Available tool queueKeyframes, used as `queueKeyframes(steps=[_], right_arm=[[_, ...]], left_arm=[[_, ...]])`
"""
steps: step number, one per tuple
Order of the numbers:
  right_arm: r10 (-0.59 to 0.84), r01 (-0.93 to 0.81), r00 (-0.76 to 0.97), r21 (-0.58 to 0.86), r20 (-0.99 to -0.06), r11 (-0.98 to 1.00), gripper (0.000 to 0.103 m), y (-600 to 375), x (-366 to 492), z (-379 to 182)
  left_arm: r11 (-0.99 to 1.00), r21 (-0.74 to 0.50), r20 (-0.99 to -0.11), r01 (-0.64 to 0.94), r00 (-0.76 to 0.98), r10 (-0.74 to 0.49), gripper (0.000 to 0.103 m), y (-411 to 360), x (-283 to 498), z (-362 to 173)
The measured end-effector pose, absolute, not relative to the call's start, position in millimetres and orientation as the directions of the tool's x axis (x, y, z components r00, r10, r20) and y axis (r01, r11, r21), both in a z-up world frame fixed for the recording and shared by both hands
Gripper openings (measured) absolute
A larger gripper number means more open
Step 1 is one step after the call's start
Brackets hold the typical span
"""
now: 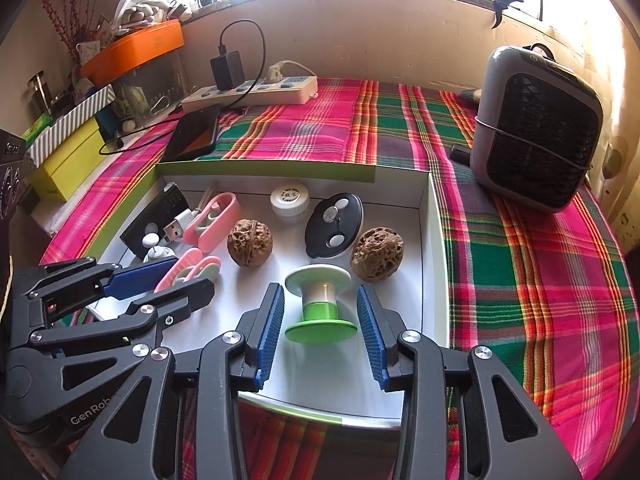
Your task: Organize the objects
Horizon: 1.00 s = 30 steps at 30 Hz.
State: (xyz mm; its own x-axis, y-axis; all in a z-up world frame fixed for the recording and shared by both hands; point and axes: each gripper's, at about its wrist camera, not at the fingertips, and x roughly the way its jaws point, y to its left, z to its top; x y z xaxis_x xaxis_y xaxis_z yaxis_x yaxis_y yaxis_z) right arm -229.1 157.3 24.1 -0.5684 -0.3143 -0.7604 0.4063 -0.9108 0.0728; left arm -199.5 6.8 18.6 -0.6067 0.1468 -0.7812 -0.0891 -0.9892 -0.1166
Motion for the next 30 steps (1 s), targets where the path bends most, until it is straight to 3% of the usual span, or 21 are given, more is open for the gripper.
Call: queueKeyframes(steps=[30], right_arm=[[-0.320, 0.379, -0.631, 0.079, -0.707, -0.922, 0.040, 163, -182, 50]], left_arm=[[-0.994, -0.099, -0.738, -0.047, -0.666, 0.105, 0.032, 5, -145, 46]])
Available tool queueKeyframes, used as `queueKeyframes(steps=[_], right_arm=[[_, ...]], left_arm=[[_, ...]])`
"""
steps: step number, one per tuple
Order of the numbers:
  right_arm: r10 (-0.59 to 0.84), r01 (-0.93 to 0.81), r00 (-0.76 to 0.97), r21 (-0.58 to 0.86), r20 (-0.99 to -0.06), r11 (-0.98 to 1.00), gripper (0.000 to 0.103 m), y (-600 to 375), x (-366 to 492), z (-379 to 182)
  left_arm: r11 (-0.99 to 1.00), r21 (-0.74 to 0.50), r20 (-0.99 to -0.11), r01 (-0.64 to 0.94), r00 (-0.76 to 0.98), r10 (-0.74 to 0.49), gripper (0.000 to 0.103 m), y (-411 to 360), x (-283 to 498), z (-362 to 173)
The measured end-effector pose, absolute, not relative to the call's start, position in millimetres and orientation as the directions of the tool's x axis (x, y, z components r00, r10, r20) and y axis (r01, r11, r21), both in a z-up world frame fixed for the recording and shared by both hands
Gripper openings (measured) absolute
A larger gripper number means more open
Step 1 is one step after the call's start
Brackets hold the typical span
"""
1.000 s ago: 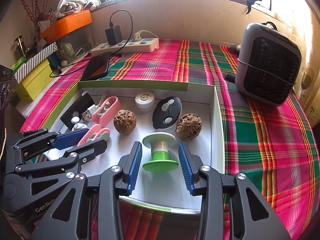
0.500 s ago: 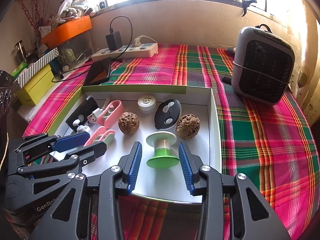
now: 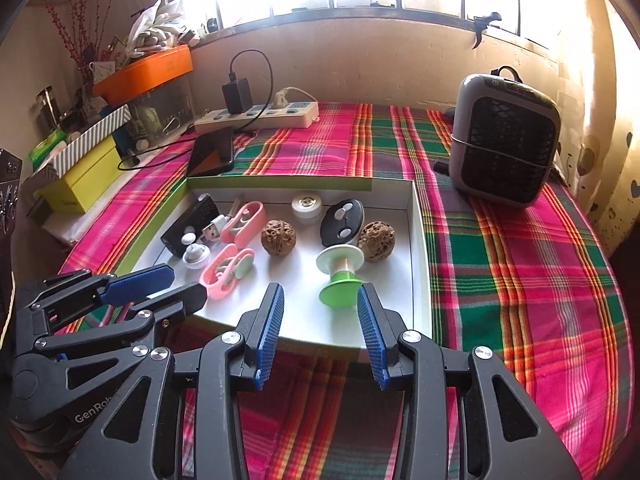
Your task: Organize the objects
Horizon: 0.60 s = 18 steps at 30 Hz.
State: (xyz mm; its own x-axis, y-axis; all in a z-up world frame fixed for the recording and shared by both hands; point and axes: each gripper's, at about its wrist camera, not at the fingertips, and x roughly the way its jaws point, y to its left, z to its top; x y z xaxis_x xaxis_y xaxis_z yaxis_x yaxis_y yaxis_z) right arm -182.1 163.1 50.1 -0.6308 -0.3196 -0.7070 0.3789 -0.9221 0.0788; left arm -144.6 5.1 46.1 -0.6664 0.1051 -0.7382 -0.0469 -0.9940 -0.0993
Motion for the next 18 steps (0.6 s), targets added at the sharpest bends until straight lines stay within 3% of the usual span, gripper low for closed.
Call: queueKeyframes(steps=[18], right_arm=[[-0.280, 0.354, -0.643, 0.048, -0.713, -0.934, 0.040, 168, -129, 42]], left_arm=[[-0.999, -0.052, -0.745, 0.009, -0.667, 0.033, 0.032, 3, -96, 36]])
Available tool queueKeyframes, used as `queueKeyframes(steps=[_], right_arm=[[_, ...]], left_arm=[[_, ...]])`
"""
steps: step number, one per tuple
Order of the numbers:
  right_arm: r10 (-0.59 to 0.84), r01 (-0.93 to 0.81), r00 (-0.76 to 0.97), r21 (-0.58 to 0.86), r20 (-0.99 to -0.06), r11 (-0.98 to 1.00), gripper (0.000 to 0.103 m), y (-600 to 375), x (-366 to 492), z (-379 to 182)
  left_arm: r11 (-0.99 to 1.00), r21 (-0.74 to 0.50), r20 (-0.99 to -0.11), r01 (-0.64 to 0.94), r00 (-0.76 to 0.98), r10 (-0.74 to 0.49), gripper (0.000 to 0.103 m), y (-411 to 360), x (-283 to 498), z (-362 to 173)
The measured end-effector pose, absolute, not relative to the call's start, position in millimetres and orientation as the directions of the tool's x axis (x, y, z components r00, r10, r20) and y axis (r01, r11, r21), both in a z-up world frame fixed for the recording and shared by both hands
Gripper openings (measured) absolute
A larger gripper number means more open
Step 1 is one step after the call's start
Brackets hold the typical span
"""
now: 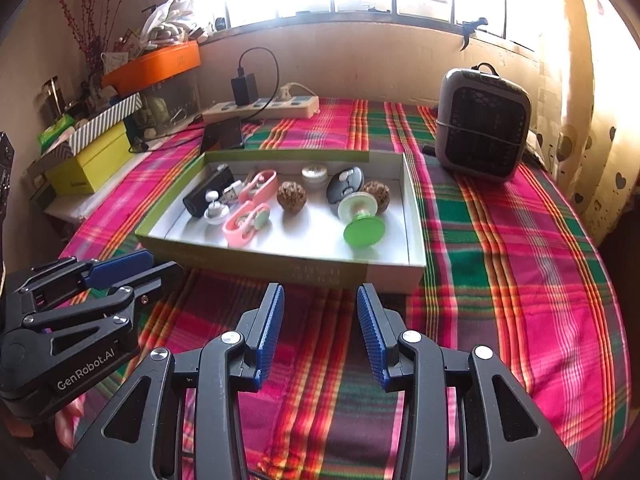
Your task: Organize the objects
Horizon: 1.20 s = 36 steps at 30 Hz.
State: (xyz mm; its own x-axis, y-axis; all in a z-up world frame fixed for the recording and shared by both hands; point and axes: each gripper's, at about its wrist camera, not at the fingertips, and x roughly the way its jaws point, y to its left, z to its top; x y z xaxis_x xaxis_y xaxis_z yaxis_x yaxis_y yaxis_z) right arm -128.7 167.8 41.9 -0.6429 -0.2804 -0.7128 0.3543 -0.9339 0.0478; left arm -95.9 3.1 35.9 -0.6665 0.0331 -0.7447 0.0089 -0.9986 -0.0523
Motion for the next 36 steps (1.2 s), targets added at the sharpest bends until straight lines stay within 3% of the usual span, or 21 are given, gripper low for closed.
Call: queueKeyframes(steps=[22, 26, 36], right_arm=[[-0.189, 0.299, -0.604, -0.001, -0.775, -0.954, 0.040, 178, -100, 14], [-0.165, 0.275, -0.607, -0.010, -0.777, -0.961, 0.055, 181, -98, 12], [-0.169, 0.271, -0.605, -0.001, -0.778, -0.963, 0.056, 183, -98, 13]], left_arm=[[-0.998, -0.013, -0.767, 0.064, -0.641, -0.031, 0.032, 9, -65, 11], [-0.997, -0.010, -0.767, 0.075, -0.641, -0.041, 0.032, 10, -63, 12], [-0.997, -0.012, -0.766, 0.078, -0.641, -0.041, 0.033, 10, -62, 11]])
